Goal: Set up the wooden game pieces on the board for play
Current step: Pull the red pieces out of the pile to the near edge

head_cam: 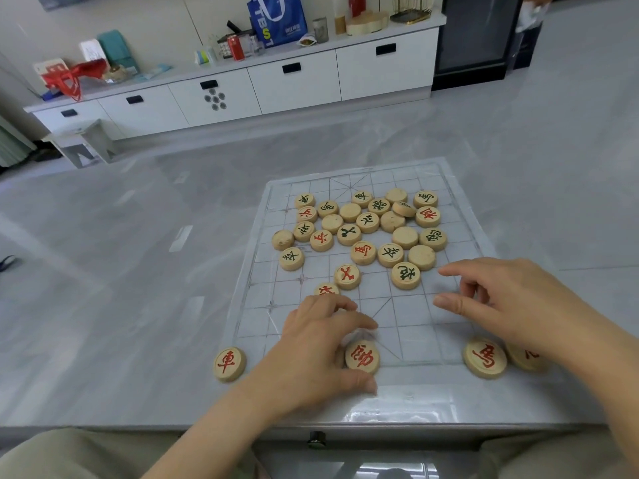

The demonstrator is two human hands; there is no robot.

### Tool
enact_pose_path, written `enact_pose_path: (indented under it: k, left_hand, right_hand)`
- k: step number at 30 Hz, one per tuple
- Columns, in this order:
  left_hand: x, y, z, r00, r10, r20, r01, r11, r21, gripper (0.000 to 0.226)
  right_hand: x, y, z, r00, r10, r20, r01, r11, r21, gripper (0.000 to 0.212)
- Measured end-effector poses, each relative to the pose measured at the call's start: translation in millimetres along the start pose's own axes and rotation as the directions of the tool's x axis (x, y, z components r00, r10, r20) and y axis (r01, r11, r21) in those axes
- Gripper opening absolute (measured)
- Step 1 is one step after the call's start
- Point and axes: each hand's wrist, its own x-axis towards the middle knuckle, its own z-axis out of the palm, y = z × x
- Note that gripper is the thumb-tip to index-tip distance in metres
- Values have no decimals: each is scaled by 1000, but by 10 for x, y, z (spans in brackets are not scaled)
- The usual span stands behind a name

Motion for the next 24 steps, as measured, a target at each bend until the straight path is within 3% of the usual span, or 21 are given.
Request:
enact_pose_path:
  k: [4, 7, 10, 12, 15, 19, 24]
  left_hand:
    - [129, -51, -195, 988, -65, -142, 61, 998, -33, 58]
    - [317, -178, -309, 927, -212, -308, 179, 975, -132, 47]
    - [537, -243, -291, 905, -325, -273, 275, 939, -205, 52]
    - [641, -220, -216, 920, -321, -226, 296, 945, -138, 58]
    - [731, -197, -96, 924, -279, -261, 294, 956, 17, 56]
    - [789, -161, -89, 925, -269, -269, 282, 959, 9, 38]
    - [718, 111, -95, 961, -180, -210, 171, 983, -59, 34]
  right_hand:
    - [-2, -7, -13, 1000, 12, 5, -12, 1000, -1, 112]
    - [7, -16, -21, 1000, 12, 9, -12, 1000, -6, 110]
    - [9, -26, -24, 1000, 16, 17, -16, 1000, -7, 107]
    - [7, -27, -28, 999, 25, 22, -25, 1000, -12, 113]
    - [5, -2, -41, 998, 41, 42, -41, 999, -22, 112]
    - [-7, -21, -84, 994, 97, 56, -95, 994, -46, 74]
    - [10, 17, -147, 952, 260, -162, -268, 963, -29, 44]
